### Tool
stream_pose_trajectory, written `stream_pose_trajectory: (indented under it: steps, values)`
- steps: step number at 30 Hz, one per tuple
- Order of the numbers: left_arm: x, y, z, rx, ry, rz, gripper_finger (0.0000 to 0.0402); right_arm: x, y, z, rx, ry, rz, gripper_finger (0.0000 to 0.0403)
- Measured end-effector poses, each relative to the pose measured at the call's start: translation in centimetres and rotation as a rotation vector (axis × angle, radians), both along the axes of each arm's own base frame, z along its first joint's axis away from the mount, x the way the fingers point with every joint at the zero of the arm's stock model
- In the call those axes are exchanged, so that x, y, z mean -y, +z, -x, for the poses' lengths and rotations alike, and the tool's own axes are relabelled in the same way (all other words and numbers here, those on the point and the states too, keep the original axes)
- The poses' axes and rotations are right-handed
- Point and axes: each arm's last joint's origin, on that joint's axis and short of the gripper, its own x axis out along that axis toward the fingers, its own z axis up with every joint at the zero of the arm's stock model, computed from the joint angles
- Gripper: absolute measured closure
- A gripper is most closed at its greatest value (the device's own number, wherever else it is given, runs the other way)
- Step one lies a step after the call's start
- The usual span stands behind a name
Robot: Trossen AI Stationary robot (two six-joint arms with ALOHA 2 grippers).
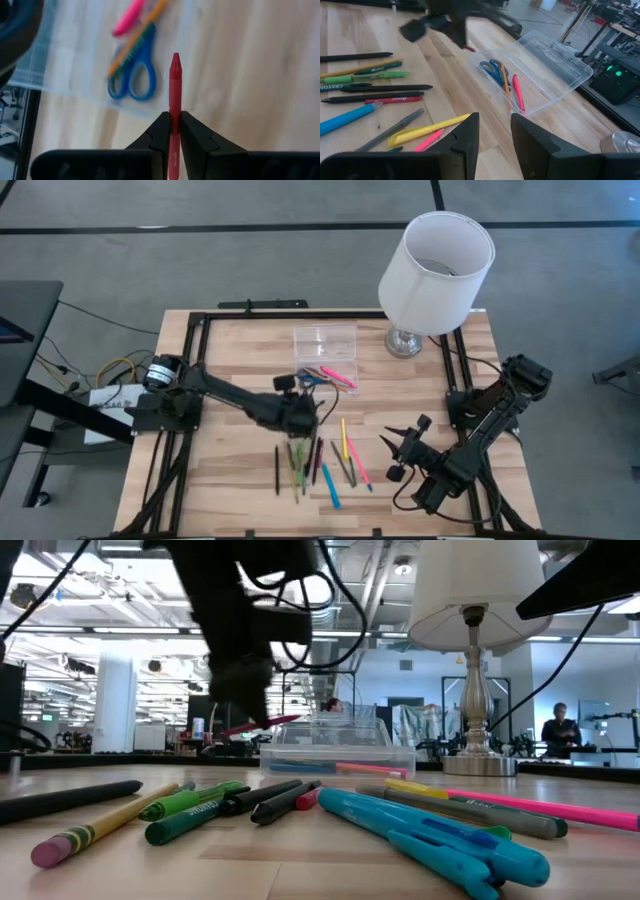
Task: Pick & place school supplies into a supply box
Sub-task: Put the left red crayon into the supply box, then put the pink pencil into the supply box
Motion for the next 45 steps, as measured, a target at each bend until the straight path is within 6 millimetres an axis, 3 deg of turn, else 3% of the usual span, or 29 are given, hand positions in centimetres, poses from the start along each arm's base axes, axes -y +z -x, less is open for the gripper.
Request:
stream_pose_trajectory:
  steps: [13, 18, 25, 36, 41, 45]
  values:
    - [-4.6, 1.0, -3.1, 0.211, -0.02, 0.056, 0.0377, 0.0, 0.0, 0.0, -0.003, 0.0, 0.004, 0.0296]
    - [-6.2, 1.0, -3.2, 0.237, 0.005, 0.16, 0.0377, 0.0, 0.0, 0.0, 0.0, 0.0, -0.004, 0.0296]
    - [-6.9, 0.9, -3.0, 0.221, 0.047, 0.127, 0.036, 0.0, -0.1, 0.0, -0.016, 0.0, -0.017, 0.0296]
    - [-6.6, 1.2, -2.9, 0.205, 0.018, 0.092, 0.0282, -0.1, -0.1, 0.0, -0.015, 0.0, -0.02, 0.0296]
    - [-4.2, 3.1, -1.8, 0.205, -0.033, 0.057, 0.028, -0.2, -0.1, -0.1, -0.008, 0.0, -0.032, 0.0296]
    - [-0.8, 5.0, 0.0, 0.206, -0.075, 0.021, 0.0284, -0.2, -0.2, -0.2, -0.015, -0.002, -0.057, 0.0296]
